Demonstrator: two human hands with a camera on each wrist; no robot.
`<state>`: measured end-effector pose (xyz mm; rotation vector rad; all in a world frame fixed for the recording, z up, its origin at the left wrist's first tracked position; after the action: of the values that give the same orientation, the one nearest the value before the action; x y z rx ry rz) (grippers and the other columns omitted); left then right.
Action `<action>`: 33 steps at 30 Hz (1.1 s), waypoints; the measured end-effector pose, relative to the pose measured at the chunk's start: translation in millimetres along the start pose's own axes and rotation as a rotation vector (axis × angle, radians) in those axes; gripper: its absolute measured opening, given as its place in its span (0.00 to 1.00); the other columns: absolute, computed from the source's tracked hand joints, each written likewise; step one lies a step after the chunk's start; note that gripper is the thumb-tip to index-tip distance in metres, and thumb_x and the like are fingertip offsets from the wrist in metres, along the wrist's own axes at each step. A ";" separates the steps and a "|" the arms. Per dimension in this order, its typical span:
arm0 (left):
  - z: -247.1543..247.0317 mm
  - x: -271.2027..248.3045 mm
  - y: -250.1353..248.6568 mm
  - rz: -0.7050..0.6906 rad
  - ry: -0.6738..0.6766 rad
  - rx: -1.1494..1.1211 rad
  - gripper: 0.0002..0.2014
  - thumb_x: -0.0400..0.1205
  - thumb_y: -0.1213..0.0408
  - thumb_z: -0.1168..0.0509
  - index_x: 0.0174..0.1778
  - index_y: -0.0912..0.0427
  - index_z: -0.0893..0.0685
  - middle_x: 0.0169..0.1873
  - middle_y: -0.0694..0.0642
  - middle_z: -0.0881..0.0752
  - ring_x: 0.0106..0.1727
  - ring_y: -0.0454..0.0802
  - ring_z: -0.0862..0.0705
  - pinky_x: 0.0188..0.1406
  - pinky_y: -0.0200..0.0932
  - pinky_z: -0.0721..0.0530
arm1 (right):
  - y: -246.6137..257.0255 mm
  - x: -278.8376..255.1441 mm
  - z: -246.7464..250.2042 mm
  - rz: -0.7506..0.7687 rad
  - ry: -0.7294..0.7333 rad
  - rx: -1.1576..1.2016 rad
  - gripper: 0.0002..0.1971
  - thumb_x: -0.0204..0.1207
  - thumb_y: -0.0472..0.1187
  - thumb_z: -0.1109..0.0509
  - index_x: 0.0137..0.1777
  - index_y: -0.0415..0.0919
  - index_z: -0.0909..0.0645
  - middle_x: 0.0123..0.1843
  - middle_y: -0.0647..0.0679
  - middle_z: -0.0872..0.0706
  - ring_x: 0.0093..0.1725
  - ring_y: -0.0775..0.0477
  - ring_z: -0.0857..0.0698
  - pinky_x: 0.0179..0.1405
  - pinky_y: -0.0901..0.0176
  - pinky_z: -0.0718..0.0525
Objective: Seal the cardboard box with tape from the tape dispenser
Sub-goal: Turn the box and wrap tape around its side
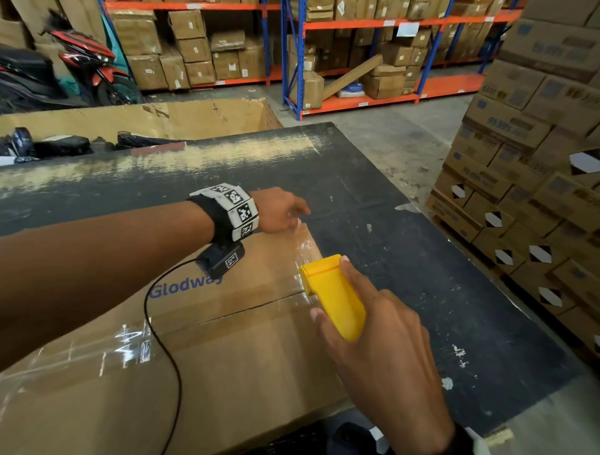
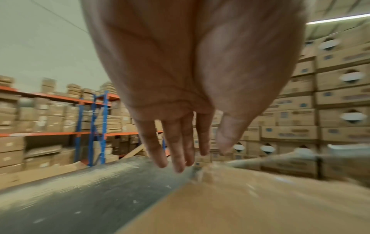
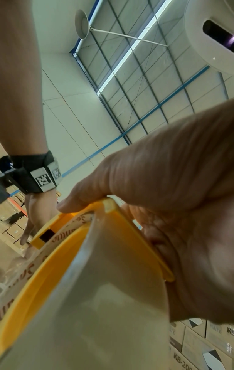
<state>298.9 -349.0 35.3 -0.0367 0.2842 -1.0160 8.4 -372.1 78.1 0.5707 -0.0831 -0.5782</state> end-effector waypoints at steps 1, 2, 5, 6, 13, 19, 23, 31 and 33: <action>-7.7 -8.9 -4.0 -0.036 0.052 0.008 0.25 0.89 0.57 0.41 0.84 0.53 0.28 0.80 0.57 0.22 0.79 0.57 0.22 0.80 0.49 0.29 | 0.4 -0.1 -0.1 -0.001 -0.008 -0.004 0.40 0.74 0.69 0.37 0.84 0.71 0.49 0.49 0.51 0.20 0.55 0.45 0.15 0.53 0.50 0.18; -17.8 -17.7 -8.2 -0.059 0.119 0.030 0.28 0.91 0.54 0.45 0.88 0.53 0.37 0.86 0.56 0.31 0.85 0.56 0.30 0.84 0.48 0.36 | 0.5 0.0 -0.2 -0.001 -0.016 -0.010 0.39 0.74 0.69 0.37 0.85 0.70 0.49 0.49 0.51 0.20 0.56 0.44 0.15 0.52 0.49 0.19; -43.8 -31.9 -15.2 -0.042 0.247 0.066 0.32 0.92 0.51 0.55 0.90 0.56 0.58 0.91 0.56 0.59 0.92 0.52 0.55 0.88 0.46 0.55 | 1.4 1.5 -0.7 -0.004 -0.027 -0.037 0.39 0.75 0.68 0.37 0.85 0.69 0.47 0.48 0.50 0.21 0.57 0.42 0.15 0.51 0.49 0.20; -48.1 -31.9 -16.3 -0.033 0.250 0.066 0.32 0.92 0.51 0.57 0.90 0.57 0.61 0.91 0.57 0.62 0.92 0.52 0.59 0.89 0.47 0.57 | 2.7 2.1 -1.3 -0.003 -0.027 -0.051 0.38 0.75 0.68 0.37 0.84 0.70 0.46 0.47 0.50 0.22 0.57 0.41 0.15 0.50 0.49 0.20; -49.4 -31.1 -17.3 -0.008 0.276 0.096 0.33 0.92 0.49 0.59 0.89 0.58 0.64 0.90 0.58 0.65 0.91 0.52 0.62 0.89 0.48 0.58 | -22.4 -45.3 14.3 0.028 -0.002 -0.054 0.30 0.70 0.75 0.43 0.72 0.91 0.49 0.41 0.55 0.23 0.42 0.48 0.19 0.38 0.58 0.27; -50.7 -34.2 -19.9 -0.021 0.270 0.095 0.35 0.91 0.47 0.58 0.89 0.57 0.66 0.90 0.57 0.66 0.91 0.52 0.63 0.88 0.49 0.59 | -94.6 -139.7 18.7 -0.159 0.023 -0.062 0.36 0.67 0.79 0.48 0.78 0.79 0.36 0.29 0.60 0.30 0.22 0.50 0.23 0.24 0.69 0.26; -54.2 -33.2 -19.8 -0.014 0.245 0.099 0.35 0.91 0.46 0.58 0.88 0.58 0.67 0.90 0.57 0.66 0.91 0.53 0.63 0.90 0.51 0.58 | -105.5 -149.2 12.7 -0.163 0.002 -0.100 0.36 0.64 0.71 0.38 0.76 0.71 0.27 0.33 0.70 0.37 0.23 0.55 0.30 0.25 0.66 0.28; -56.0 -31.9 -20.2 -0.002 0.219 0.106 0.35 0.91 0.47 0.57 0.89 0.56 0.66 0.90 0.57 0.66 0.91 0.54 0.62 0.90 0.55 0.56 | -114.4 -115.7 -28.7 -0.159 0.127 -0.075 0.32 0.73 0.70 0.41 0.80 0.76 0.36 0.36 0.49 0.20 0.36 0.48 0.25 0.42 0.52 0.20; -55.2 -33.1 -21.4 0.034 0.200 0.091 0.35 0.92 0.48 0.56 0.89 0.54 0.65 0.89 0.60 0.67 0.91 0.57 0.61 0.90 0.57 0.55 | -119.2 -105.0 -26.9 -0.150 0.102 -0.006 0.30 0.74 0.68 0.37 0.78 0.74 0.31 0.30 0.50 0.24 0.30 0.52 0.25 0.38 0.53 0.20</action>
<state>250.9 -326.9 -7.2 0.1522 0.4190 -0.9994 -132.2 -384.5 0.6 0.6024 0.0579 -0.6938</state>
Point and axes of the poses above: each hand's wrist, its own x-axis towards the middle knuckle, its own z-axis out of the back of the hand, y = z × x, the point moved 4 cm from there along x, towards the middle knuckle
